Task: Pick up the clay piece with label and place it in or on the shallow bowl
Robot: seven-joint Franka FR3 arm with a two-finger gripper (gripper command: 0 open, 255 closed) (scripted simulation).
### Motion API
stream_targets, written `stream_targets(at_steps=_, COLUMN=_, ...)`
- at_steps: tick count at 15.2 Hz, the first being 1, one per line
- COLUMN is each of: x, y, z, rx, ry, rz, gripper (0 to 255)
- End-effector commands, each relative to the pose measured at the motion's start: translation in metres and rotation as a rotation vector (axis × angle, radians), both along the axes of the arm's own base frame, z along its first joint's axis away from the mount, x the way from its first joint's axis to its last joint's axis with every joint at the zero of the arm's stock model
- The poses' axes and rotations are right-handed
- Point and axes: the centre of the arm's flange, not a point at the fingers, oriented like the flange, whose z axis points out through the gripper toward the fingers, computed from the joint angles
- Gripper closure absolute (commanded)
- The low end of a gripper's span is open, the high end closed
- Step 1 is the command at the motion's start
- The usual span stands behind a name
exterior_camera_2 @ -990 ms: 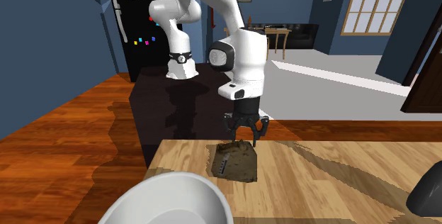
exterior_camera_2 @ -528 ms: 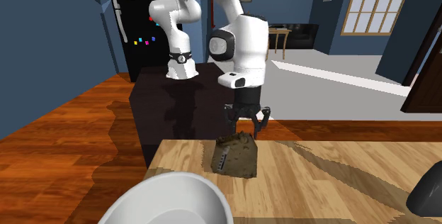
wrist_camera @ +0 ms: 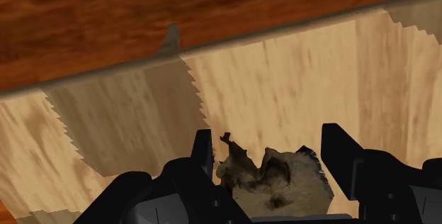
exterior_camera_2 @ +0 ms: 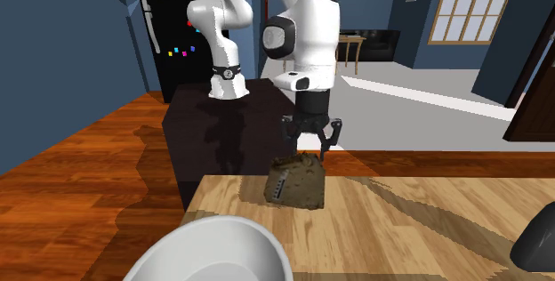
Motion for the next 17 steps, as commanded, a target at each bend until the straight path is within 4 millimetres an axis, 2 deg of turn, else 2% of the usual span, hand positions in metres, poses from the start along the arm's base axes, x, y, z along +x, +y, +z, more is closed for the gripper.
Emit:
stream_targets(at_steps=1, x=-0.001, y=0.000, z=0.011, rx=0.000, ry=0.000, rz=0.000, gripper=255)
stream_targets(at_steps=15, x=-0.001, y=0.000, z=0.082, rx=0.000, ry=0.000, rz=0.000, gripper=255)
stream_targets(at_steps=17, x=0.017, y=-0.019, z=0.083, rx=0.000, ry=0.000, rz=0.000, gripper=255)
